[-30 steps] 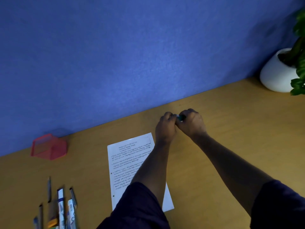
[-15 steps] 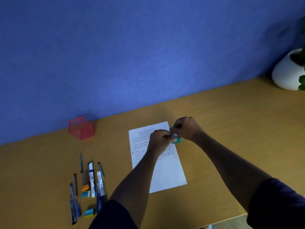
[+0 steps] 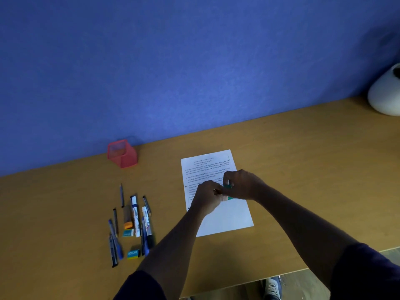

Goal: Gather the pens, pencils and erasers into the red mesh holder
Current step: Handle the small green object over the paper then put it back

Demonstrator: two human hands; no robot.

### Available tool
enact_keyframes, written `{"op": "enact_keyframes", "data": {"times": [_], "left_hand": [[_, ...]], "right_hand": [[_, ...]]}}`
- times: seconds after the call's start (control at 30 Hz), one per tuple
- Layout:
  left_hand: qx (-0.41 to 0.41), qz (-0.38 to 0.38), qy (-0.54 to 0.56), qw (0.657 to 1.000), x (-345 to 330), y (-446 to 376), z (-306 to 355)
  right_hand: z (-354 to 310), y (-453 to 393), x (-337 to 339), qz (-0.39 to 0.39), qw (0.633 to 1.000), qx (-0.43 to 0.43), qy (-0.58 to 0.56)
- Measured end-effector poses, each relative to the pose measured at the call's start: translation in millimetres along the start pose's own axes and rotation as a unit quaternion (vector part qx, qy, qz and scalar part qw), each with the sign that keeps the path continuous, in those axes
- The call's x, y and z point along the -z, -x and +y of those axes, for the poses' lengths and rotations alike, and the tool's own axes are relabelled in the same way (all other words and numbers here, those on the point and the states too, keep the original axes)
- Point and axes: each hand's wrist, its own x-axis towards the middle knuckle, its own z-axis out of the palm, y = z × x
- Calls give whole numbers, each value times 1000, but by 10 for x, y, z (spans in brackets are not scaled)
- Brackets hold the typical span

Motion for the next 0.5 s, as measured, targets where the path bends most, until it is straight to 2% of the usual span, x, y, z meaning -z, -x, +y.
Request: {"op": "enact_keyframes", "data": {"times": [0.07, 0.13, 0.23, 0.4, 0.5], "left_hand": [[9, 0, 0, 1000, -48, 78, -43], [2, -4, -8, 1000, -99, 151, -73], [-23, -1, -24, 999, -174, 279, -102], [-36, -5, -14, 999, -280, 387, -119], [-22, -8, 10, 1000, -337, 440, -115]], "right_hand": [[-36, 40, -85, -13, 997, -2, 78], [-35, 82, -174, -27, 994, 1, 101], [-28, 165, -268, -63, 994, -15, 85], [-22, 237, -260, -180, 981, -71, -11], [-26, 271, -304, -181, 982, -42, 35]]}}
